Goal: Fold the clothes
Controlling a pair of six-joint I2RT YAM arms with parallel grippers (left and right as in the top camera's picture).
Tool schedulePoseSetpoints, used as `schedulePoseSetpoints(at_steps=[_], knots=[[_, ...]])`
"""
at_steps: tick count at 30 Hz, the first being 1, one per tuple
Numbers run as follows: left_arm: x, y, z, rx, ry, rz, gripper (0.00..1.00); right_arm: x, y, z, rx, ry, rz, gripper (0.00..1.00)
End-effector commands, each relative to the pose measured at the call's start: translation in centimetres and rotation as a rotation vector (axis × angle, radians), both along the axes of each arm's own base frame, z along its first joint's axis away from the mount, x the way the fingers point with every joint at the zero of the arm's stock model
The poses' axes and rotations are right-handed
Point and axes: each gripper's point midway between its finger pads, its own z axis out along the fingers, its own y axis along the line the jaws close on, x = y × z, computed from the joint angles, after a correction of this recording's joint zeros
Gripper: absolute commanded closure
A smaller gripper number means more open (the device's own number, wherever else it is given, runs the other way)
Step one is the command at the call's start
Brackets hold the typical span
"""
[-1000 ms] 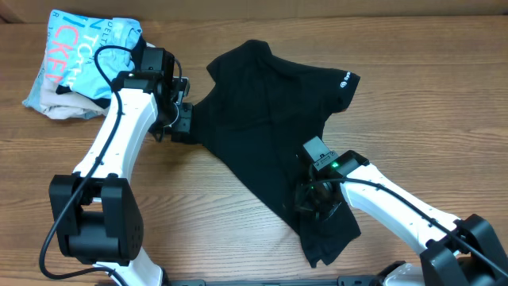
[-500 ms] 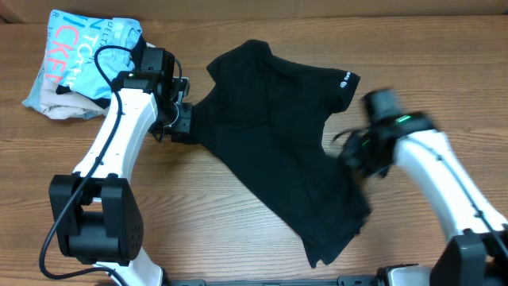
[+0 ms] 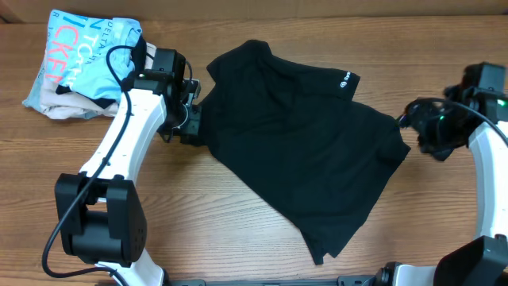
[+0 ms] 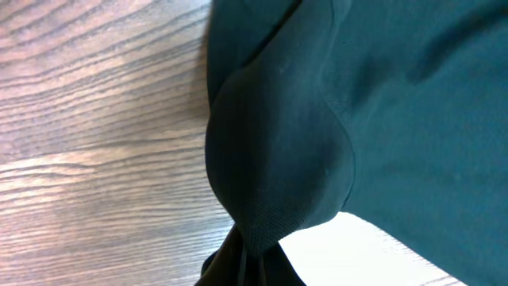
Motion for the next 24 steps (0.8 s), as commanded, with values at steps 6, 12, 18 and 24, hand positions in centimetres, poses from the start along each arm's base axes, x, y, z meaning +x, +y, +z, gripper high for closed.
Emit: schedulePoseSetpoints(at_steps=[6, 12, 18, 24], knots=[[0.7, -0.5, 0.5, -0.019, -0.021, 0.014, 0.96, -5.5, 8.8, -0.9, 0.06, 0.215, 0.232, 0.27], [0.8, -0.3, 0.5, -0.02, -0.024, 0.029, 0.96, -9.9, 13.4, -4.8, -0.056, 0.332, 0.201, 0.36], [1.1, 1.2, 0.5, -0.025, -0.026, 0.09, 0.96, -15.1, 16.1, -7.7, -0.144, 0.37, 0.191, 0.38], [1.6, 2.0, 0.6, -0.032, -0.038, 0.138, 0.96, -18.3, 17.5, -11.0, -0.189, 0.369, 0.218, 0.41]])
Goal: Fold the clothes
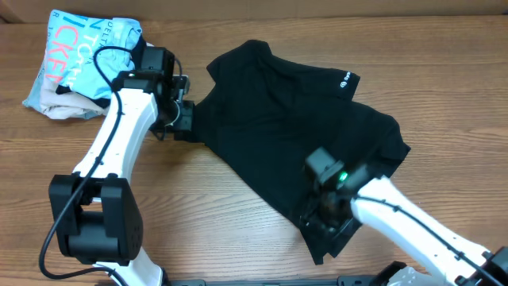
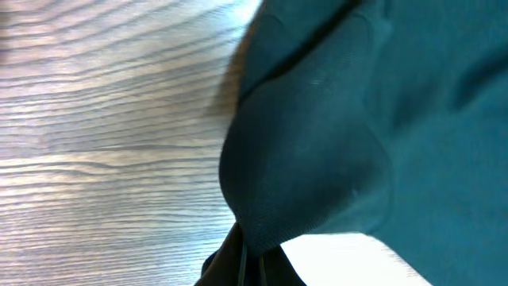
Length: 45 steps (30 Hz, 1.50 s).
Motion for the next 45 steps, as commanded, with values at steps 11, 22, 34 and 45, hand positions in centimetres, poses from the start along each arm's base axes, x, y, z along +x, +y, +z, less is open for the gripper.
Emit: schedulePoseSetpoints(at_steps=[11, 22, 34, 45], knots=[[0.7, 0.0, 0.5, -0.016, -0.02, 0.034, 0.96, -3.5, -2.2, -5.9, -0.082, 0.025, -0.152, 0.46], [0.7, 0.0, 0.5, -0.017, -0.019, 0.034, 0.96, -3.8, -2.2, -7.0, -0.057, 0.019, -0.124, 0.71], [1.2, 0.7, 3.1, 0.005, -0.033, 0.043, 0.96, -2.5, -2.0, -4.3, -0.061, 0.021, -0.172, 0.96], [3.9, 2.7, 20.7, 0.091, -0.351, 0.085, 0.96, 10.7, -8.5, 16.6, -0.115, -0.515, -0.178, 0.96]])
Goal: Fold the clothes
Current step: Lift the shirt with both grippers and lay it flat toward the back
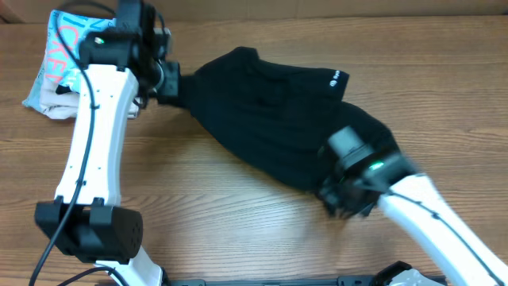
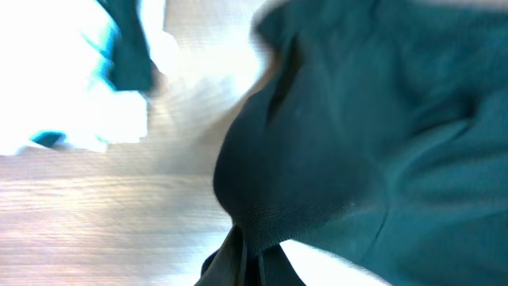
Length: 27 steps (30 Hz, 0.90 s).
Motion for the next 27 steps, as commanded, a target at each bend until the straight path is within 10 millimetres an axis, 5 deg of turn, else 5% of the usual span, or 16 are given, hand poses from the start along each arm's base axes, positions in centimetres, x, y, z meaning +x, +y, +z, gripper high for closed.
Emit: schedulePoseSetpoints(at_steps=[1, 4, 8, 14, 18, 22, 27], knots=[[0.8, 1.6, 7.0, 0.049, -0.179, 0.05, 0.96, 4.4, -5.5, 9.0, -0.124, -0.279, 0.014, 0.96], [0.5, 1.7, 12.8, 0.044, -0.332, 0.051, 0.96, 6.0, -10.2, 17.0, -0.148, -0.474, -0.074, 0.96], [-1.4, 1.9, 19.4, 0.029, -0.508, 0.056, 0.96, 5.6, -14.0, 24.6, -0.159, -0.673, -0.128, 0.96], [-5.9, 2.3, 26.2, 0.02, -0.713, 0.072, 0.96, 2.1, -16.4, 31.9, -0.234, -0.872, -0.174, 0.96], [-9.5, 2.9, 29.6, 0.022, -0.825, 0.09, 0.96, 0.3, -16.0, 33.6, -0.248, -0.913, -0.163, 0.96], [-12.1, 3.0, 31.7, 0.009, -0.903, 0.098, 0.96, 0.0, -15.7, 33.0, -0.248, -0.882, -0.134, 0.96], [-11.8, 3.1, 32.3, 0.012, -0.926, 0.105, 0.96, 2.0, -16.1, 31.8, -0.255, -0.823, -0.09, 0.96]])
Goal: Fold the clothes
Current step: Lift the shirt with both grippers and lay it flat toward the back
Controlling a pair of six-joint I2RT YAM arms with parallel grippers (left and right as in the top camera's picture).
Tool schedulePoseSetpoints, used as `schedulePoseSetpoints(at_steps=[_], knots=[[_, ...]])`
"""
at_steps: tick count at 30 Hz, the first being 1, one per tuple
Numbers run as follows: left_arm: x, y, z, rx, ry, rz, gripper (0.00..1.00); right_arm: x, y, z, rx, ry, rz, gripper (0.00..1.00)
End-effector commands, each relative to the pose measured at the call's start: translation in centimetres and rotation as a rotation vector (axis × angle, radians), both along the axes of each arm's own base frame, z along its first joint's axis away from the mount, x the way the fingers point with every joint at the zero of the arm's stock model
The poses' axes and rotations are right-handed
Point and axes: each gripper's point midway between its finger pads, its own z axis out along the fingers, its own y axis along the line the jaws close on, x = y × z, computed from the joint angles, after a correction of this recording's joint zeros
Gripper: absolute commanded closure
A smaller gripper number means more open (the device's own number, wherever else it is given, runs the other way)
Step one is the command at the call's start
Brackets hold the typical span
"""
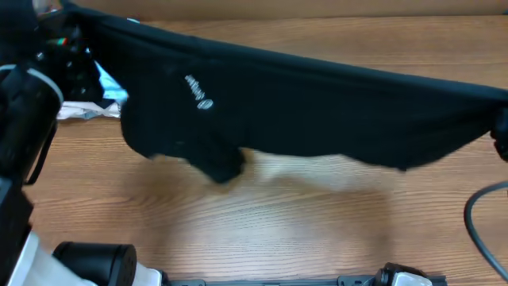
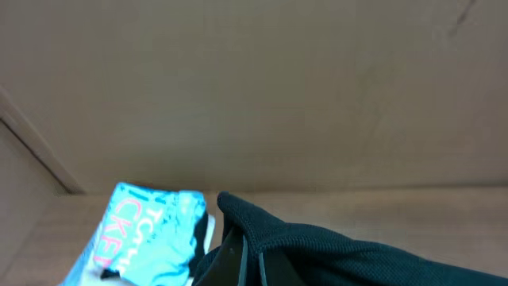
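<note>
A black shirt (image 1: 317, 103) with a small white logo hangs in the air, stretched wide across the table. My left gripper (image 1: 78, 36) at the back left is raised and shut on one corner of it. In the left wrist view the fingers (image 2: 242, 253) pinch a fold of black cloth (image 2: 333, 246). My right gripper (image 1: 500, 129) is at the far right edge, where the other end of the shirt runs into it. The shirt's lower part sags in a bunch (image 1: 218, 163) near the table.
A pile of light blue and white clothes (image 1: 95, 107) lies at the back left, partly behind the hanging shirt, and shows as the blue printed shirt (image 2: 147, 234) in the left wrist view. A cardboard wall (image 2: 278, 95) stands at the back. The wooden table (image 1: 278, 230) lies below.
The shirt was bunched on the table between both grippers. Now it is lifted and pulled out wide in the air. The left gripper is higher, and the right gripper has gone to the far right edge.
The shirt lay spread out, with my left gripper shut on its left edge and the right arm away at the right. Then the right gripper was down on the shirt's lower hem. Then the shirt sat further back, bunched. Now it hangs stretched between both grippers.
</note>
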Motion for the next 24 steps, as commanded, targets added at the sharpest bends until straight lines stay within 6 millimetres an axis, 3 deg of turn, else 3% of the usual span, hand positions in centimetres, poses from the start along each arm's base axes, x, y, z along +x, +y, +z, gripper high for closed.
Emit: schedulePoseSetpoints(at_steps=[1, 4, 8, 12, 15, 21, 24], knots=[[1.4, 1.9, 0.1, 0.018, -0.008, 0.107, 0.96, 2.5, -2.0, -0.9, -0.059, 0.061, -0.03, 0.96], [3.6, 2.2, -0.9, 0.034, 0.021, 0.129, 0.96, 5.7, -2.6, -2.0, -0.065, 0.099, -0.003, 0.96], [8.2, 2.2, -2.1, 0.04, 0.036, 0.14, 0.96, 11.6, -3.0, -3.1, -0.051, 0.097, 0.068, 0.96], [13.4, 2.6, -2.1, 0.042, -0.022, 0.183, 0.96, 18.5, -4.9, -3.3, -0.081, 0.017, 0.061, 0.96], [16.4, 3.0, -1.6, 0.053, -0.086, 0.216, 0.96, 22.2, -5.8, -3.3, -0.094, -0.042, 0.063, 0.96], [16.7, 2.7, 3.1, 0.041, -0.276, 0.203, 0.96, 25.2, -5.8, -1.4, -0.105, -0.17, 0.099, 0.96], [16.6, 2.7, 3.4, 0.069, -0.285, 0.2, 0.96, 25.6, -5.6, -1.0, -0.11, -0.189, 0.105, 0.96]])
